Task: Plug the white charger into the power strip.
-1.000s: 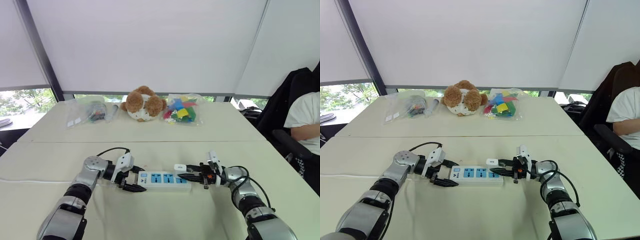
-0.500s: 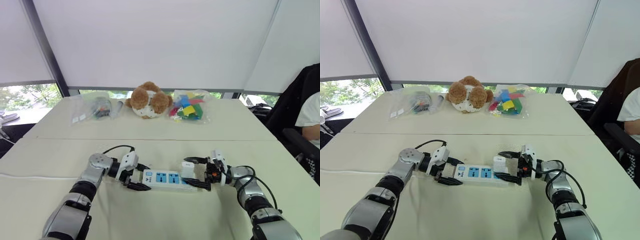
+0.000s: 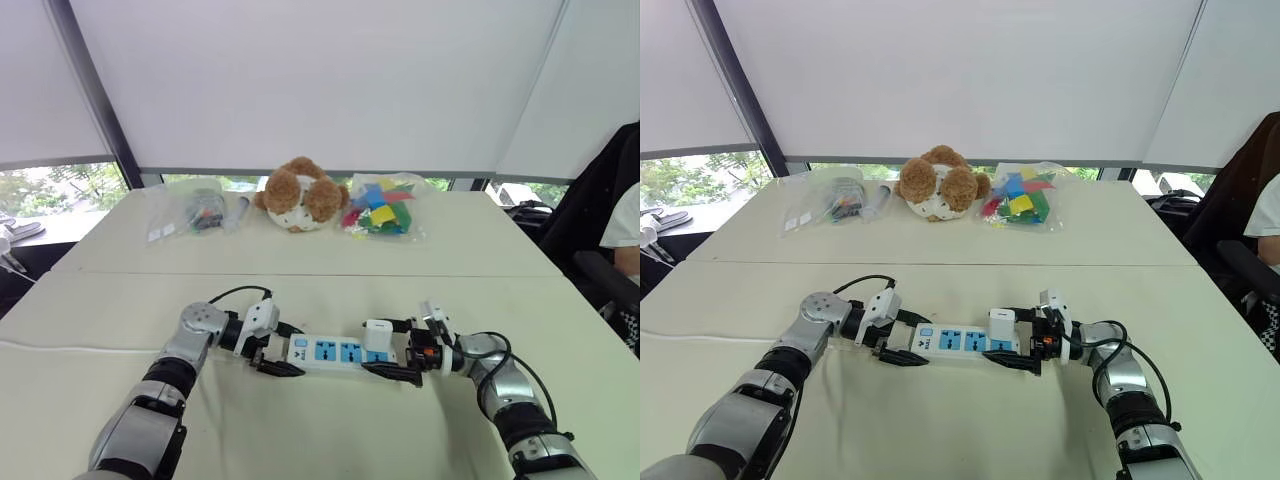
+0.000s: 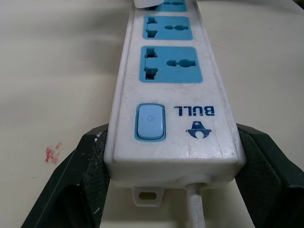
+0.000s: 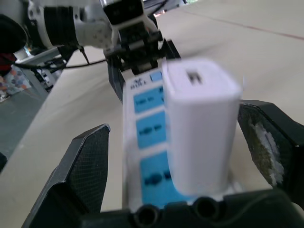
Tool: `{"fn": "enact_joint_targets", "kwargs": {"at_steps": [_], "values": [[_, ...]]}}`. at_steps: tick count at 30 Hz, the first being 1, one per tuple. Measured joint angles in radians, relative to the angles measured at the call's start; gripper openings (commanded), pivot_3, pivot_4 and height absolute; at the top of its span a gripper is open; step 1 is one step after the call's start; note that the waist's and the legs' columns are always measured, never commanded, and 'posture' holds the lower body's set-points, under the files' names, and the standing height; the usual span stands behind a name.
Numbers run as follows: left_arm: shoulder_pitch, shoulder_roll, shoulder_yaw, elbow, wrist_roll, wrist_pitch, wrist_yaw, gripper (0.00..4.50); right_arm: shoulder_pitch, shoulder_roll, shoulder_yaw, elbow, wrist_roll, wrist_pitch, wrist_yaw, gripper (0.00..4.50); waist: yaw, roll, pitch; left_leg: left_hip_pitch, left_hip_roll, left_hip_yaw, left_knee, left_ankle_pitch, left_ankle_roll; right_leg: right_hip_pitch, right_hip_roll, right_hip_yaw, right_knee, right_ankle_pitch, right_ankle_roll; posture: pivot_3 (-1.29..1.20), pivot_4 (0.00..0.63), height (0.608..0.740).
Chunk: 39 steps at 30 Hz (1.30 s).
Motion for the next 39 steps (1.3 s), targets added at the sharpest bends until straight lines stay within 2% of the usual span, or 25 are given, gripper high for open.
{"fn": "enact_joint_targets", "kwargs": {"at_steps": [2, 7, 8, 16, 27, 32, 37, 39], "values": [[-0.002, -0.005, 0.0, 0.008, 0.0, -0.007, 0.011, 3.0, 0.0, 0.0, -0.006, -0.021, 0.009, 0.033, -0.015, 3.53, 0.007, 0.0, 0.001, -0.001, 0.0, 0.0, 0.002, 0.0, 0.0, -0.001, 0.001, 0.0, 0.0, 0.001, 0.002, 0.0, 0.15, 0.739], [-0.003, -0.005, 0.0, 0.015, 0.0, -0.023, 0.016, 3.0, -0.005, -0.01, -0.025, -0.039, 0.021, 0.08, -0.04, 0.98, 0.01, 0.001, 0.002, -0.001, 0.0, -0.003, 0.002, 0.0, 0.0, -0.001, 0.003, 0.0, 0.0, 0.001, 0.001, 0.0, 0.15, 0.739], [-0.003, -0.006, -0.001, 0.016, 0.0, -0.025, 0.016, 3.0, -0.005, -0.013, -0.025, -0.045, 0.024, 0.093, -0.04, 0.79, 0.011, 0.001, 0.002, -0.001, 0.0, -0.003, 0.002, 0.0, 0.0, -0.001, 0.003, 0.0, 0.0, 0.001, 0.001, 0.0, 0.15, 0.739], [-0.004, -0.008, -0.002, 0.018, 0.0, -0.039, 0.016, 3.0, -0.005, -0.026, -0.01, -0.055, 0.006, 0.103, -0.037, 0.8, 0.012, 0.001, 0.002, -0.001, 0.0, -0.003, 0.002, 0.0, 0.0, -0.001, 0.003, 0.0, 0.0, 0.001, 0.001, 0.0, 0.15, 0.739], [-0.007, -0.011, -0.002, 0.039, 0.006, -0.033, 0.031, 3.0, -0.108, -0.027, 0.051, 0.182, -0.041, -0.088, 0.032, 0.8, 0.009, -0.002, 0.0, 0.005, 0.0, -0.003, 0.004, 0.0, 0.0, 0.006, 0.004, 0.001, 0.0, 0.001, 0.001, 0.0, 0.15, 0.739], [-0.001, -0.012, -0.002, 0.04, 0.015, -0.027, 0.043, 3.0, -0.121, -0.019, 0.056, 0.238, -0.041, -0.125, 0.032, 0.8, 0.005, -0.004, -0.001, 0.017, 0.001, -0.003, 0.002, 0.0, -0.001, 0.014, 0.003, 0.001, -0.004, 0.0, 0.0, 0.0, 0.15, 0.739], [-0.001, -0.012, -0.002, 0.039, 0.015, -0.019, 0.046, 3.0, -0.129, -0.018, 0.056, 0.255, -0.041, -0.139, 0.032, 0.8, 0.004, -0.005, -0.002, 0.017, 0.001, -0.004, 0.002, 0.0, -0.001, 0.015, 0.001, 0.001, -0.004, 0.001, -0.001, 0.0, 0.15, 0.739], [-0.001, -0.013, -0.002, 0.039, 0.015, -0.019, 0.047, 3.0, -0.132, -0.018, 0.055, 0.256, -0.041, -0.146, 0.032, 1.83, 0.005, -0.005, -0.002, 0.017, 0.001, -0.004, 0.002, 0.0, -0.001, 0.015, 0.0, 0.002, -0.004, 0.001, -0.001, 0.0, 0.15, 0.739]]}}
